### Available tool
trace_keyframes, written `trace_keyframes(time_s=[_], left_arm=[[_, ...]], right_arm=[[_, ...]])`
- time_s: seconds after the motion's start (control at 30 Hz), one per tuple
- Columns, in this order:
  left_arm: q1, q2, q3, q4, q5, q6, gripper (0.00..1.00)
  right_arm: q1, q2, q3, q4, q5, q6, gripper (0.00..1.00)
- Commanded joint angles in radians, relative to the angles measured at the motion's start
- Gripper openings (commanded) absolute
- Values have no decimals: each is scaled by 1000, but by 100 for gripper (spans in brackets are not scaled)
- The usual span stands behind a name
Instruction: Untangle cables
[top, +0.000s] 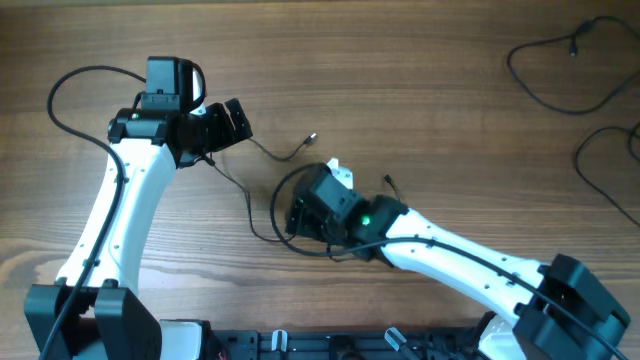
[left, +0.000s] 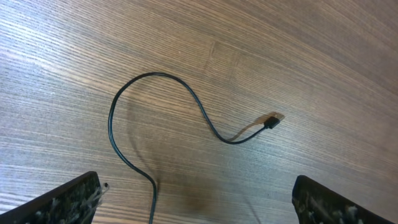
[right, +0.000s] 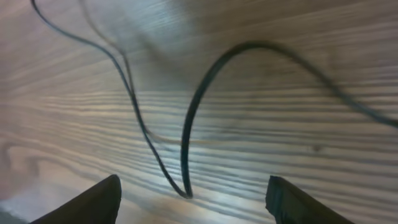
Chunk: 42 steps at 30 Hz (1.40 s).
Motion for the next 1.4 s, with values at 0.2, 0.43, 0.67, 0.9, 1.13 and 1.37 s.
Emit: trace_keyframes(time_s=[0.2,0.43,0.67,0.9,1.13,1.37], left_arm=[[-2,-6,3,3,8,5,100],[-2,-6,3,3,8,5,100],[-2,-6,3,3,8,5,100],[-2,-6,3,3,8,5,100],[-2,-6,3,3,8,5,100],[-2,-6,3,3,8,5,100]], right_arm=[[24,47,-77,114,130,19,48],[24,49,-77,207,240,18,14],[-32,-40,-56,189,324,-311,4],[-189,-454,-33,119,323,-795,4],[-224,-725,-33,19,364,-1054,4],[-224,-619,-51,-101,190,-1052,4]])
